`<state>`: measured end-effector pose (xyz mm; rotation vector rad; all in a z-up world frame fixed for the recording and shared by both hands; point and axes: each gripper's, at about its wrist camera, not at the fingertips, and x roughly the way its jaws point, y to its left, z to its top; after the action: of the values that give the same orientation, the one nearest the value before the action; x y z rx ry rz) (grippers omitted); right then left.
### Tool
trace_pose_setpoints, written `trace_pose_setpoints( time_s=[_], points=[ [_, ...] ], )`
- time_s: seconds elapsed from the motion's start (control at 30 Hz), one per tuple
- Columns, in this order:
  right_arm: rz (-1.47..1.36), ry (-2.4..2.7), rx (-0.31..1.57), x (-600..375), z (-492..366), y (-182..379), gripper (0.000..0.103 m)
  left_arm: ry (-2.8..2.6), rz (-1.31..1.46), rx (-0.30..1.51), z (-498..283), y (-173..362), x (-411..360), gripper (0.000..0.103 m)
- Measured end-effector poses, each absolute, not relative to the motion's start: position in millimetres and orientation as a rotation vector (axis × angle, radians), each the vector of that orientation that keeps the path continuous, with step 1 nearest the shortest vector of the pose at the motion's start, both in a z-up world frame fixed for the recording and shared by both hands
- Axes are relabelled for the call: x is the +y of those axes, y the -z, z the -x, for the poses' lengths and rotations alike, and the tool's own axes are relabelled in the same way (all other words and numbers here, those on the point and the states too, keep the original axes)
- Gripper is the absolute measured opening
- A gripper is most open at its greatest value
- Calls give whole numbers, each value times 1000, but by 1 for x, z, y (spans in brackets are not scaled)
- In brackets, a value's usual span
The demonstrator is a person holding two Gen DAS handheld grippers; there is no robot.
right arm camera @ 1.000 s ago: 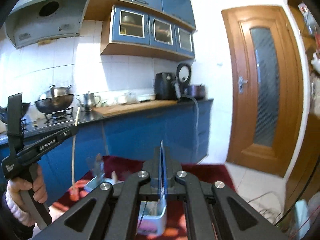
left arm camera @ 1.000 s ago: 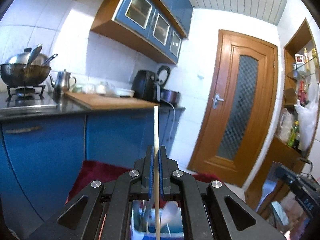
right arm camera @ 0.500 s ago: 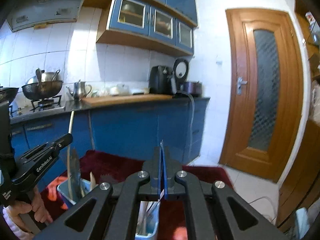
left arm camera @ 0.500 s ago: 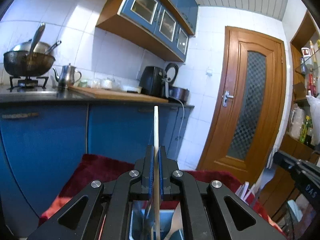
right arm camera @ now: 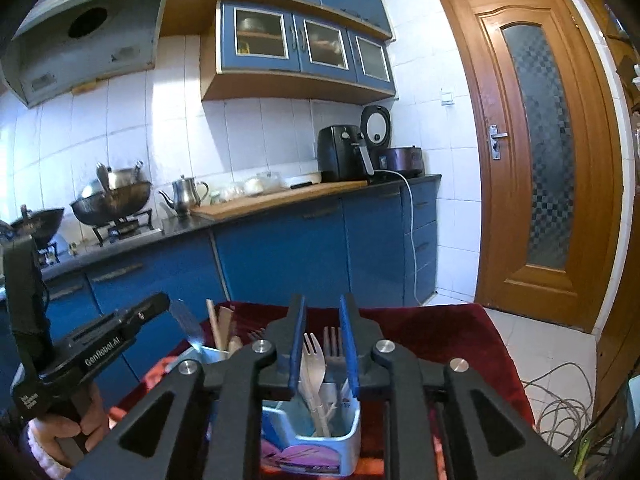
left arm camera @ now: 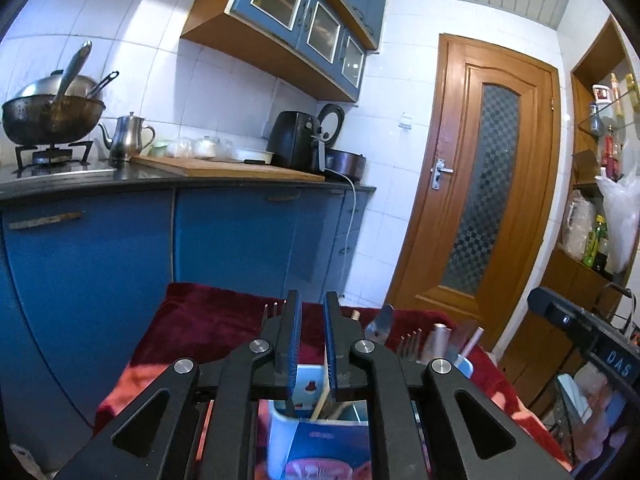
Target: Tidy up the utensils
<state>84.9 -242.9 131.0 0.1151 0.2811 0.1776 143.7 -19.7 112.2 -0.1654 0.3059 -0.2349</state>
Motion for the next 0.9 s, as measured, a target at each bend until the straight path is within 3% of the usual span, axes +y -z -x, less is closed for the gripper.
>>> trace_pose_setpoints(
  time_s=[0.37,0.5,0.9],
  points=[
    [-156,-235,276,-227,-18,-161,24,232,105,320,-72,-147,-9,11],
    [-166,-256,282,-221,8,-160,35,234,89,317,-42,-154,-5,11],
    [-125,-230,307,-204,66,-115,44,254,88,395,13,-113,0,17]
  ],
)
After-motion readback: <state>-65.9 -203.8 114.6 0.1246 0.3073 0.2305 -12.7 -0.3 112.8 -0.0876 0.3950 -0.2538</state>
